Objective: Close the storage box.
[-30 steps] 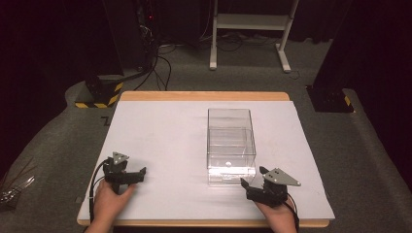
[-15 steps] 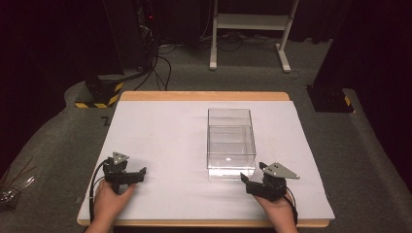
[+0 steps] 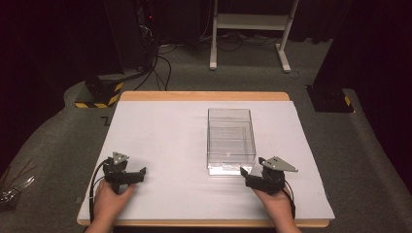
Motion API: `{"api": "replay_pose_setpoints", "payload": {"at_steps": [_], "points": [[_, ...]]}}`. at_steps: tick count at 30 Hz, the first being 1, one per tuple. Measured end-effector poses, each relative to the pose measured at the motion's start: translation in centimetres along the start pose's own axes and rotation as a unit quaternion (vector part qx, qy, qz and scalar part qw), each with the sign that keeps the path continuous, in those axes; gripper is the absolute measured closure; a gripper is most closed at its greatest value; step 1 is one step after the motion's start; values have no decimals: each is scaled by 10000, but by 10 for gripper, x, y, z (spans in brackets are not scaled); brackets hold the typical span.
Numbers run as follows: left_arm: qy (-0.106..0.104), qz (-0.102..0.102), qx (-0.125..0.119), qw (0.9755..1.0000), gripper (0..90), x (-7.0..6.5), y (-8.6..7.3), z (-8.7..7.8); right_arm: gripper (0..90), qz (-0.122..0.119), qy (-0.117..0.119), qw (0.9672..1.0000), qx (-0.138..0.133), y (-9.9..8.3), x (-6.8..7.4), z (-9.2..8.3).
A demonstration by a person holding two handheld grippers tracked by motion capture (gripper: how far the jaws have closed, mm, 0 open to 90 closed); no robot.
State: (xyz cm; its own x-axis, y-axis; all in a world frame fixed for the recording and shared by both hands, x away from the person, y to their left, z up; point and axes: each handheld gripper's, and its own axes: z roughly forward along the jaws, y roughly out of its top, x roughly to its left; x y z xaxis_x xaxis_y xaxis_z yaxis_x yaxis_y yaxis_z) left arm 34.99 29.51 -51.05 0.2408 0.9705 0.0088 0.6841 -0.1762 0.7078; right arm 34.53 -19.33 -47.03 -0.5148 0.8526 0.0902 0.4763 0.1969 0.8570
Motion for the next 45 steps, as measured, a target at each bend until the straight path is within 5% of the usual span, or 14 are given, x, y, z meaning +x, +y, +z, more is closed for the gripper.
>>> {"api": "replay_pose_setpoints", "payload": {"at_steps": [45], "points": [[0,-1,-1,10000,7,0,0,0,168,107,-256,9996,28,19,-18,35]]}}
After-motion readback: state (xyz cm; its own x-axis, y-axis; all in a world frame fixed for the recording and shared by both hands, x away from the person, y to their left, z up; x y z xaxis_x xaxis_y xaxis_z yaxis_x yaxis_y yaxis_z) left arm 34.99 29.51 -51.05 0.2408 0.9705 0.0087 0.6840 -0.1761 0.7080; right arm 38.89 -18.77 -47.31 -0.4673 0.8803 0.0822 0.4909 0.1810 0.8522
